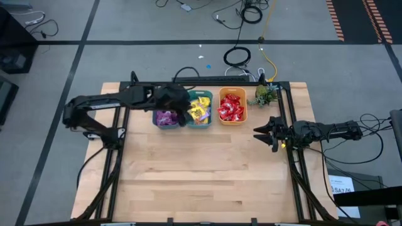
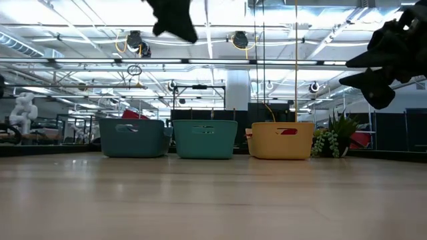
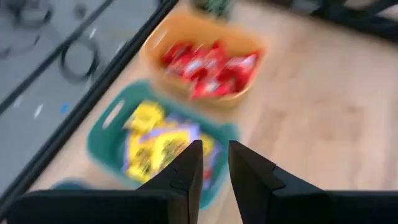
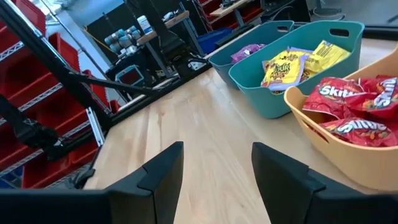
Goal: Sort candy
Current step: Return to Home Position
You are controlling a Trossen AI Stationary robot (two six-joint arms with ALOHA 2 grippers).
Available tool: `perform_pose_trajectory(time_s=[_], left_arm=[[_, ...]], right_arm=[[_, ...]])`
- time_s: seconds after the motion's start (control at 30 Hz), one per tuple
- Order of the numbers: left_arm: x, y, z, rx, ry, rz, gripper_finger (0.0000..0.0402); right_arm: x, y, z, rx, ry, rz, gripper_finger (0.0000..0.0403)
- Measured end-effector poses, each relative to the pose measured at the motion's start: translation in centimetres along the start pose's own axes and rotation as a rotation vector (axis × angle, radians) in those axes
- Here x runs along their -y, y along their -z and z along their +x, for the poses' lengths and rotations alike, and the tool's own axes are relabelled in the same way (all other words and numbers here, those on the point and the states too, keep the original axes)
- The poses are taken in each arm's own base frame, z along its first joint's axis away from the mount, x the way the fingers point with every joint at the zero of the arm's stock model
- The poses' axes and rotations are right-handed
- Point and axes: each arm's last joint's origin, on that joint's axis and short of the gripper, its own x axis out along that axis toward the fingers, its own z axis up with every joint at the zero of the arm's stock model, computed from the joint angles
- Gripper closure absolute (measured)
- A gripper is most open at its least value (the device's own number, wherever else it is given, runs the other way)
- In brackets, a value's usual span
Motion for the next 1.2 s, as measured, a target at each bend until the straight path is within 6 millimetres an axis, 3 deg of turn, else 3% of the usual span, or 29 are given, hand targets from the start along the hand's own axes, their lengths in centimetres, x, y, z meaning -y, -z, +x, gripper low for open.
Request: perform_pose_trajectory(time_s=[0.13, 0.27, 0.43, 0.57, 0.77, 0.83, 0.9, 1.0, 1.2], left_arm=[[1.7, -0.3, -2.6, 0.125, 0.112, 0.066, 0.0314], [2.5, 2.4, -3.4, 0.209, 0.179, 0.085, 0.0314], [1.0, 8.4, -3.3, 0.365, 0.265, 0.033, 0.0314], [-0.8, 13.3, -3.4, 0.550, 0.460, 0.122, 0.0314], [-3.0, 21.1, -0.4, 0.608, 0.558, -0.014, 0.0314], [-3.3, 22.9, 0.1, 0.720, 0.588, -0.038, 0.0314], [-3.4, 23.7, -0.2, 0.850, 0.613, -0.050, 0.0314], [-3.4, 23.5, -0.5, 0.903, 0.536, -0.073, 0.0316], [-2.7, 24.5, 0.2, 0.781, 0.497, -0.090, 0.0317]], right_arm=[[0.0, 0.0, 0.0, 0.000, 0.000, 0.024, 0.0220], [0.0, 0.0, 0.0, 0.000, 0.001, 0.024, 0.0220], [0.0, 0.0, 0.0, 0.000, -0.001, 0.025, 0.0220], [0.0, 0.0, 0.0, -0.002, -0.004, 0.025, 0.0220], [-0.1, -0.1, 0.0, 0.006, -0.007, 0.027, 0.0220], [-0.1, -0.1, 0.0, 0.014, -0.009, 0.029, 0.0220], [-0.2, -0.3, 0.0, 0.030, -0.018, 0.033, 0.0220], [-0.3, -0.5, 0.0, 0.051, -0.030, 0.039, 0.0220], [-0.6, -0.9, -0.1, 0.091, -0.057, 0.051, 0.0220]])
